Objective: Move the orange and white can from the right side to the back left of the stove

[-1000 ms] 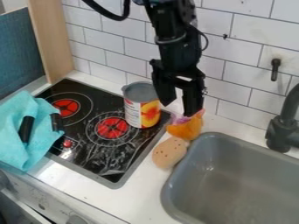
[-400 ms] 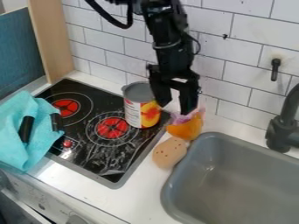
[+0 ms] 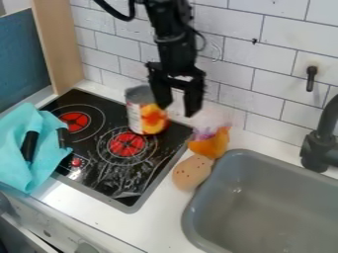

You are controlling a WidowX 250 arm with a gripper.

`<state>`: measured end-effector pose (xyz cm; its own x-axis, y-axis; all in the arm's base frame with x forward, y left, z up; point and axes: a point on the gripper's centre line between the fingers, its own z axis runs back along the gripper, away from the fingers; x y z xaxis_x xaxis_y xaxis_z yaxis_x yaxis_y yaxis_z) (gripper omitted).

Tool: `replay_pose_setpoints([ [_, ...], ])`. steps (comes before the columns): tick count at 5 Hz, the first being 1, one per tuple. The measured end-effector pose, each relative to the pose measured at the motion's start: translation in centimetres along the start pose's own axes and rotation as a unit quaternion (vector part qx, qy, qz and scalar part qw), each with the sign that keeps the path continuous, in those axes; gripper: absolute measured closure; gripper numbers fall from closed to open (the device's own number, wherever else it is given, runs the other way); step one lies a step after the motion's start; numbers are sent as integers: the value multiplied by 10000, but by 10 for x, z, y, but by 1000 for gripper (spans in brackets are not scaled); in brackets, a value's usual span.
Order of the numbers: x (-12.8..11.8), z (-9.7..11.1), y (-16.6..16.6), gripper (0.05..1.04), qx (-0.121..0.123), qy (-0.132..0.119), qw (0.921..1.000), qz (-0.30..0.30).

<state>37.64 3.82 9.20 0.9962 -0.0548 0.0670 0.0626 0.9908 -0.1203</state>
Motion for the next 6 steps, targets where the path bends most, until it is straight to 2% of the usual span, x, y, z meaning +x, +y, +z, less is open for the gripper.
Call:
replay_pose_setpoints([
  [1, -7, 7, 23, 83, 142, 150, 9995, 233],
  [3, -9, 6, 70, 83, 205, 137, 9975, 655],
  [5, -8, 8, 87, 83, 348, 192, 9965, 739],
  [6, -13, 10, 96, 83, 622, 326, 9944, 784],
])
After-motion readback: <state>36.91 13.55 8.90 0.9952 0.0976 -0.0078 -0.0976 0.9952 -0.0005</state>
